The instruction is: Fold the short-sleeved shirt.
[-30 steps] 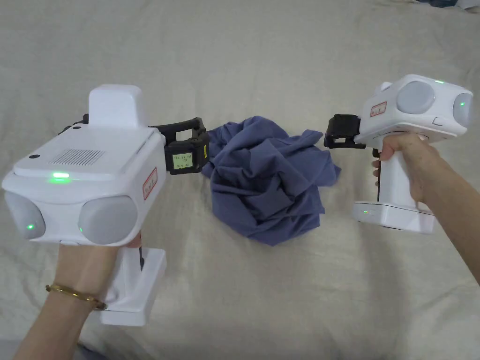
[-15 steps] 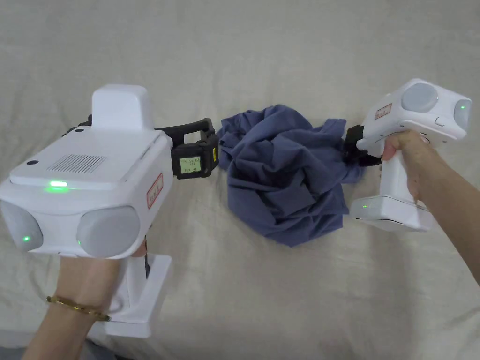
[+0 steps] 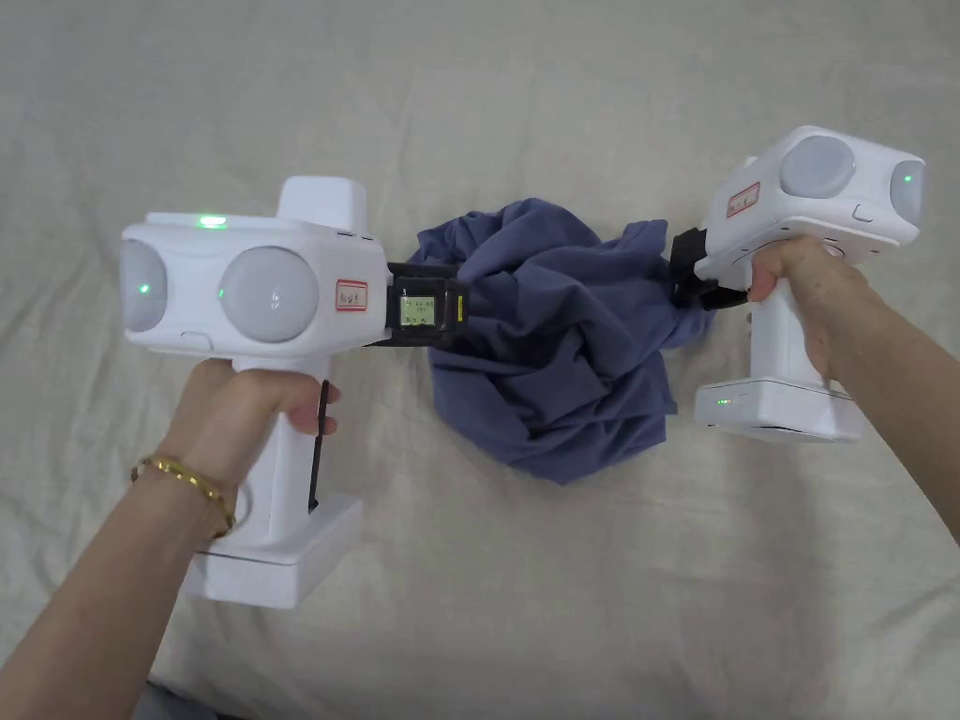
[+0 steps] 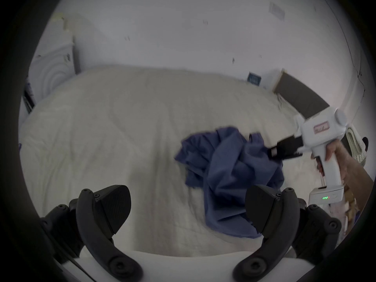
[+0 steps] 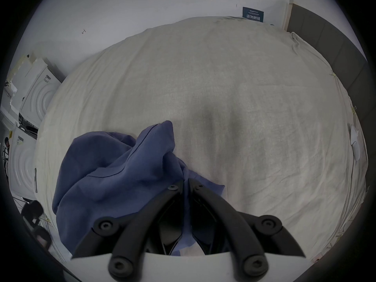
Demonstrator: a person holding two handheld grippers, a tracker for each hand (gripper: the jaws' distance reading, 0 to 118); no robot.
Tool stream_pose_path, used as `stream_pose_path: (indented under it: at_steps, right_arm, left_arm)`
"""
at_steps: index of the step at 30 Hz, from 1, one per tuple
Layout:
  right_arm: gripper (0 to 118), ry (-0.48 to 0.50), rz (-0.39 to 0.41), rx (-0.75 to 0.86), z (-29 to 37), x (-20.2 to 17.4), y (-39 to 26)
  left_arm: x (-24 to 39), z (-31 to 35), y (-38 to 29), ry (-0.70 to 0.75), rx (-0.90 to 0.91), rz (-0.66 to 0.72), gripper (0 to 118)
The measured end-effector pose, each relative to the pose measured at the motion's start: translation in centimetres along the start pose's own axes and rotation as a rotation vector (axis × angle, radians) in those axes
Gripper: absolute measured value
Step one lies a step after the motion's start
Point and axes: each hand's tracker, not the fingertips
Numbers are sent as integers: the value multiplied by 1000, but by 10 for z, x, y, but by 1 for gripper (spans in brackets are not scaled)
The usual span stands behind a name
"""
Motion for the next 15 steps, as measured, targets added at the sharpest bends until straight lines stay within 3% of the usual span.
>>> stream_pose_path:
  at_steps: [4,8,10,14,15]
  right_arm:
    - [4,-3,11,3,0,1,0]
    - [4,-6,31,10,0,0,-2]
    - [4,-9,47,13,-1,-1,-3]
    - [4,-10,62,15,-1,-2,-5]
    - [4,-10,62,16,0,-2,-5]
  left_arm:
    - [7,-30,3,-7,-165,-43,113]
    - [14,-51,2,29,-235,-77,98]
    - [15,-57,1,27,-238,-60,77]
    - [24,-64,-5,-56,-280,-35,6]
    - [27,-64,-8,-74,-283,-33,3]
